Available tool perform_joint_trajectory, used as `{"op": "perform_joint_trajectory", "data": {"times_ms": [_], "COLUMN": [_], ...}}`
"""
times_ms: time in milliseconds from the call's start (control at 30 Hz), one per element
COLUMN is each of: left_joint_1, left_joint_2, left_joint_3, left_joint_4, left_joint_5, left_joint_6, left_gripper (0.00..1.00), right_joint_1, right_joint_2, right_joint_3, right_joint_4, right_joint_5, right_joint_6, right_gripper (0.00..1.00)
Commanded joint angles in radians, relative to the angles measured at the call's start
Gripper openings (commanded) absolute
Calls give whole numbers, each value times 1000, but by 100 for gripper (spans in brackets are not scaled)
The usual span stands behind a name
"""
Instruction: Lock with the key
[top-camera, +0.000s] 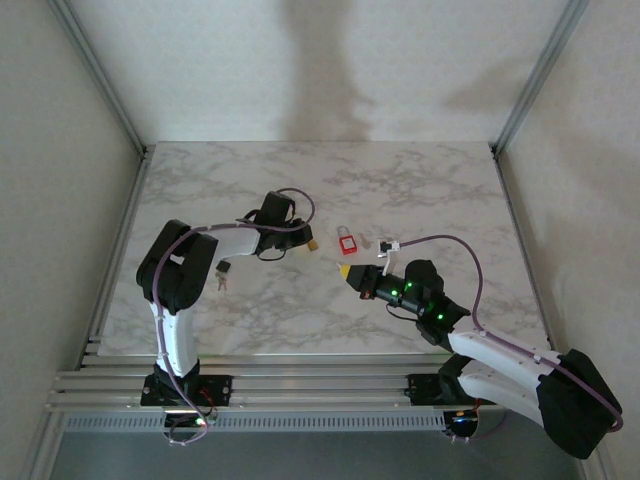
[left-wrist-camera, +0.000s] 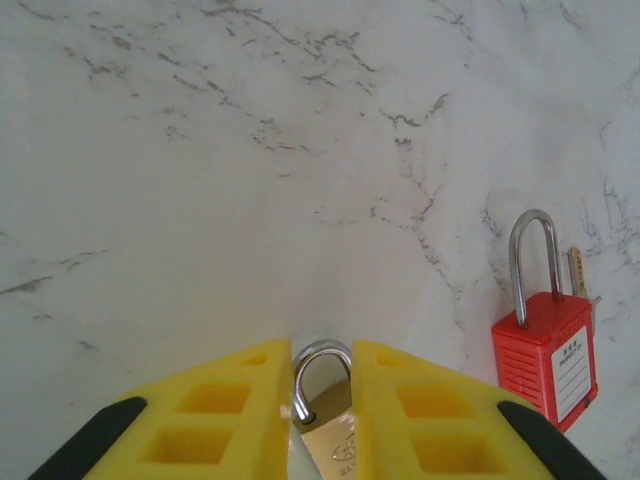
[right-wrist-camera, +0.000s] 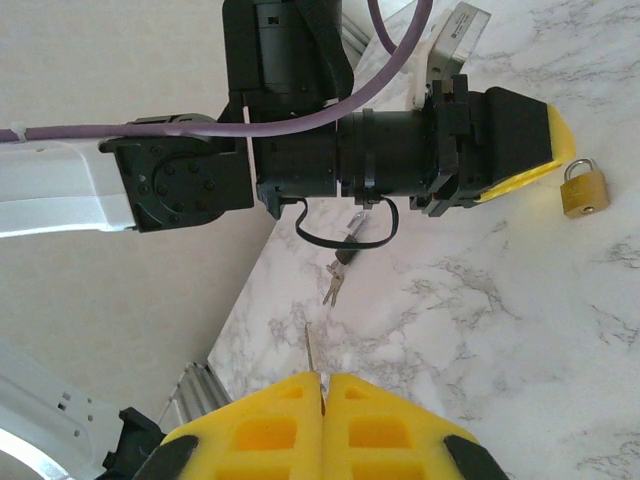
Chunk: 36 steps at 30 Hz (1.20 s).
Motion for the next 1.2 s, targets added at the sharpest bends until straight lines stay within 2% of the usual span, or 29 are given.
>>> {"op": "perform_joint_trajectory", "data": {"times_ms": [0,133,200,333,533,567,667,900,1167], "left_joint_1": [9,9,9,0,-31,-39,-63,-80,-76], "left_joint_2": [-13,-78,-129,-273,-532,-574,-706,-919,-1001], "left_joint_3": [32,19,2,-68,-252,-281,-377,-596,-712], "left_joint_4": [-35,-40,-39,-25,62,72,112,210,212], "left_joint_5": [-27,-56,-80,-161,-268,-288,-358,-498,-717], "left_joint_6": [12,6,2,-1,-19,-22,-5,12,12], "left_gripper": [26,34,44,61,77,86,99,100,100], "right_joint_1": [-6,-6,-6,-6,-5,-6,-6,-4,-2], "right_joint_2": [4,6,11,27,83,93,127,280,550], "right_joint_3": [8,8,11,16,26,32,83,221,439], "right_joint_4": [46,41,37,35,41,35,-35,-111,-225], "right_joint_5": [-13,-11,-10,-8,3,7,40,126,155], "right_joint_6": [7,4,1,-5,-22,-31,-58,-35,-37], "right_gripper": [0,0,0,0,0,0,0,0,0]}}
